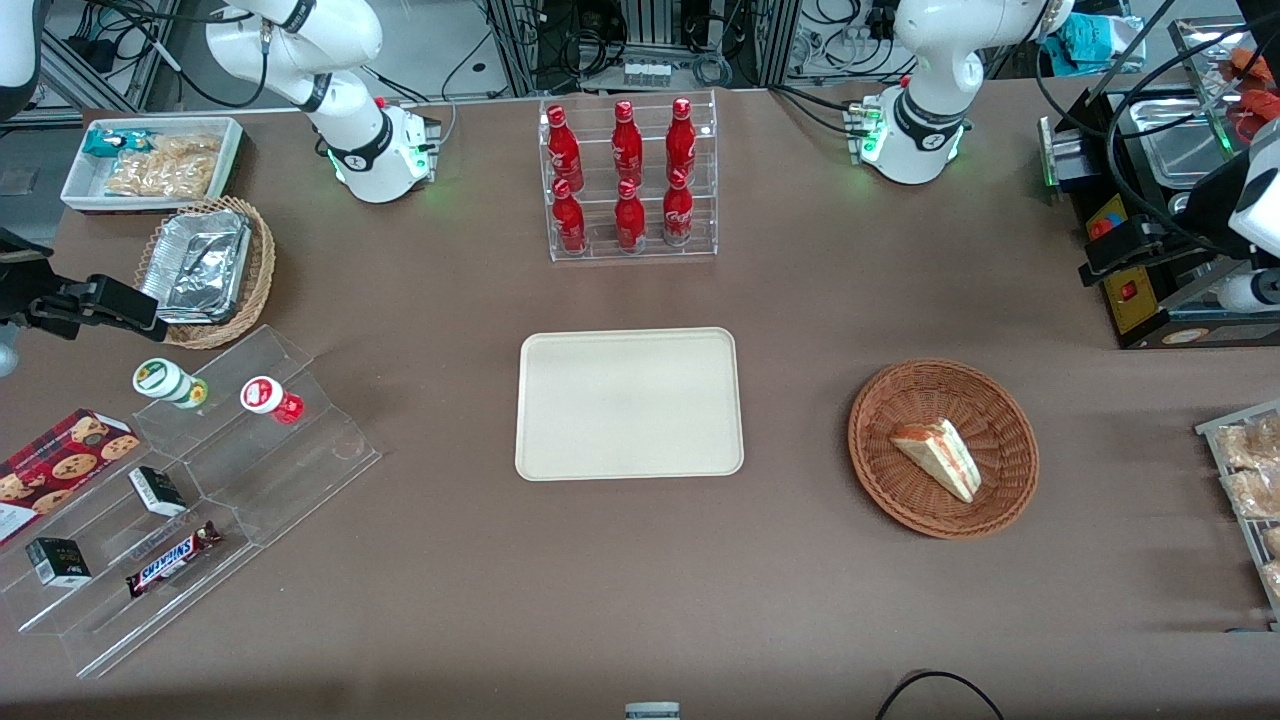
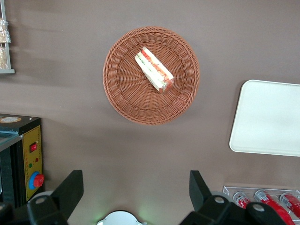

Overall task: Place sandwich from basket to tray
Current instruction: 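Move the left gripper down over the sandwich in the wicker basket, then lower the left gripper around the sandwich and close it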

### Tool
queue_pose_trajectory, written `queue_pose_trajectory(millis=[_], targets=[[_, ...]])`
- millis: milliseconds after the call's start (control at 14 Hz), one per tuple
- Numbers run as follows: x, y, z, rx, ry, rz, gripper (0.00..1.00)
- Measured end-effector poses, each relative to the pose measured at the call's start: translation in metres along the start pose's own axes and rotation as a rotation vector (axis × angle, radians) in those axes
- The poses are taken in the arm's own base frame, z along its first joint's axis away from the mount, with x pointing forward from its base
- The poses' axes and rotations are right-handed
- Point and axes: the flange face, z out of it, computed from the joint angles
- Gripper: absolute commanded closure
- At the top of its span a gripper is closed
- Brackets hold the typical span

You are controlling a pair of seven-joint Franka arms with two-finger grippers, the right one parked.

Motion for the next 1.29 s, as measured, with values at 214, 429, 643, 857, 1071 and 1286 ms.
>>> queue_pose_trajectory(millis=[214, 429, 643, 857, 1071, 1286], targets=[[0.0, 0.0, 0.0, 0.0, 0.0, -0.001, 0.0], [0.001, 0.001, 0.002, 0.0, -0.004, -0.025, 0.0], [0.019, 0.003, 0.038, 0.007, -0.071, -0.122, 0.0], [0.061, 0.015, 0.116, 0.027, -0.134, -0.248, 0.0], [0.098, 0.044, 0.199, 0.093, -0.131, -0.39, 0.0], [0.121, 0.064, 0.258, 0.106, -0.109, -0.506, 0.0]])
